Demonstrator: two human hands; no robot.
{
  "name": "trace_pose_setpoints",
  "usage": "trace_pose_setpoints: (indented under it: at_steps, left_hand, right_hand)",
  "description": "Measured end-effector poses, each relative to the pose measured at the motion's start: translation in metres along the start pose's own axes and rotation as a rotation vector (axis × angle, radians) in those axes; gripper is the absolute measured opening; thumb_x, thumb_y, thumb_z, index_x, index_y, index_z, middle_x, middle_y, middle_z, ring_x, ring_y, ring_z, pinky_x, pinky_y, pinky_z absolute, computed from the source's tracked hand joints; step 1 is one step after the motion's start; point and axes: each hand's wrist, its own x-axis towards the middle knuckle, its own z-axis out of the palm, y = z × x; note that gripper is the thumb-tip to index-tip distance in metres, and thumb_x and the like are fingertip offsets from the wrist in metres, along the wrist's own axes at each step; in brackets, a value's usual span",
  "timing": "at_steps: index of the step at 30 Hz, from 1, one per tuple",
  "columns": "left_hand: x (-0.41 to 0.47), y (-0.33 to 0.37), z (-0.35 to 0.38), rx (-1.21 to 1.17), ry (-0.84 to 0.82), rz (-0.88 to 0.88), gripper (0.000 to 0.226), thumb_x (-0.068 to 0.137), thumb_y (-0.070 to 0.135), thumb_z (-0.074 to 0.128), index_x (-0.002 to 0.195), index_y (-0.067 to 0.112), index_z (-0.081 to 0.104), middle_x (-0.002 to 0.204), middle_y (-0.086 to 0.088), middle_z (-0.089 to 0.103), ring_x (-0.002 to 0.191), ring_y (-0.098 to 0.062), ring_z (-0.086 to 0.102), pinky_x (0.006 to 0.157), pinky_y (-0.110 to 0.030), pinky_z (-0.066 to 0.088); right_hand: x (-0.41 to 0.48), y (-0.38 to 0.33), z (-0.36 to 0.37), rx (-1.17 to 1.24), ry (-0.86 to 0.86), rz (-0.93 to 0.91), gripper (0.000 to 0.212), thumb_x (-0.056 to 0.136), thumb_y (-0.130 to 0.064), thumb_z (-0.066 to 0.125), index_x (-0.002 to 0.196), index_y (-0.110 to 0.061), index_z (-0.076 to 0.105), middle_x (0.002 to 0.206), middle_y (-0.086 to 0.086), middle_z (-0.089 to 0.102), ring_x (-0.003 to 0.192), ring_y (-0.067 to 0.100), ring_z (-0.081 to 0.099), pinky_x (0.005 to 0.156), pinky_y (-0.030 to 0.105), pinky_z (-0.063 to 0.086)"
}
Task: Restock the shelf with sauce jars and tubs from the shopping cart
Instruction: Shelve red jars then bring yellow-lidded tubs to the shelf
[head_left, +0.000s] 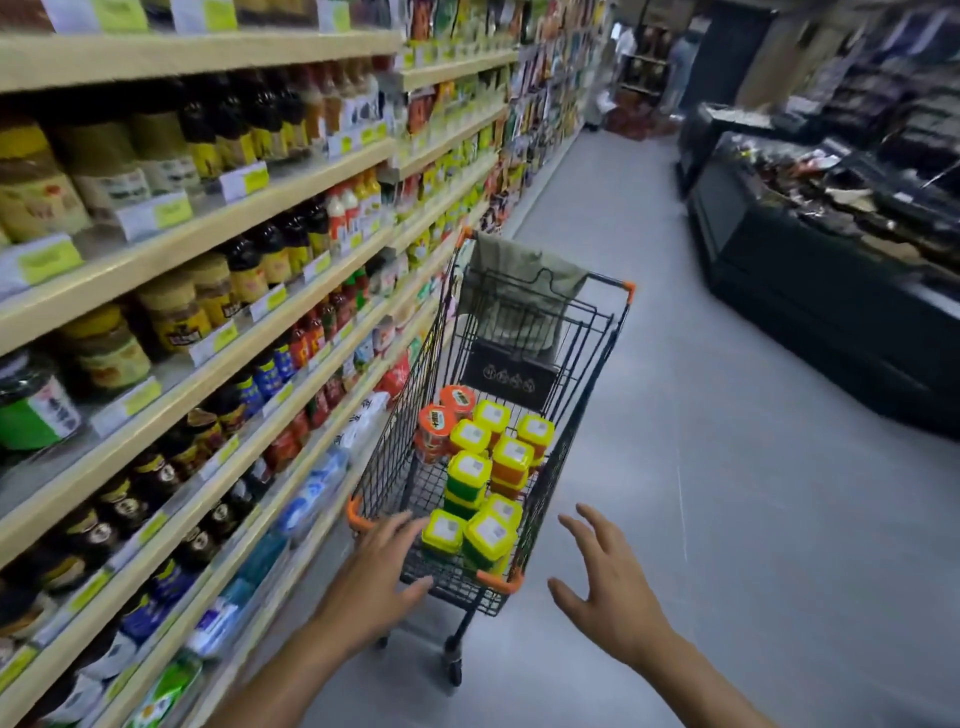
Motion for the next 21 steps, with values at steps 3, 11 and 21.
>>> trace_pose_setpoints:
  at_steps: [3,11,21]
  left_hand:
    - [0.036,0.002,0.012,-0.072,-0.022,-0.035,0.071,0.097,0.043,0.062,0.157,0.035,0.026,0.165,0.011,0.015,0.152,-0.015,0.022,0.119,-0.037,0.031]
    - [0.12,-0.009,0.059,-0.205,0.093,-0.244,0.059,0.096,0.02,0.06,0.15,0.031,0.04,0.156,0.011,0.029,0.141,-0.014,0.037,0.111,-0.029,0.037]
    - [0.201,0.001,0.138,-0.554,0.187,-0.799,0.049,0.097,0.011,0.059,0.144,0.014,0.046,0.143,-0.009,0.048,0.133,-0.023,0.049,0.103,-0.026,0.039]
  right_hand:
    - [0.038,0.017,0.006,-0.041,-0.067,0.029,0.077,0.082,-0.054,0.053,0.152,-0.03,0.032,0.162,-0.002,0.024,0.147,0.022,0.027,0.115,0.04,0.034]
    - [0.159,0.062,0.034,-0.08,-0.237,-0.074,0.073,0.082,-0.048,0.061,0.149,-0.026,0.04,0.157,0.005,0.035,0.142,0.027,0.036,0.112,0.042,0.038]
    - [0.327,0.12,0.11,-0.196,-0.698,-0.387,0.086,0.072,-0.041,0.07,0.148,-0.013,0.041,0.15,0.02,0.043,0.128,0.043,0.052,0.097,0.051,0.05]
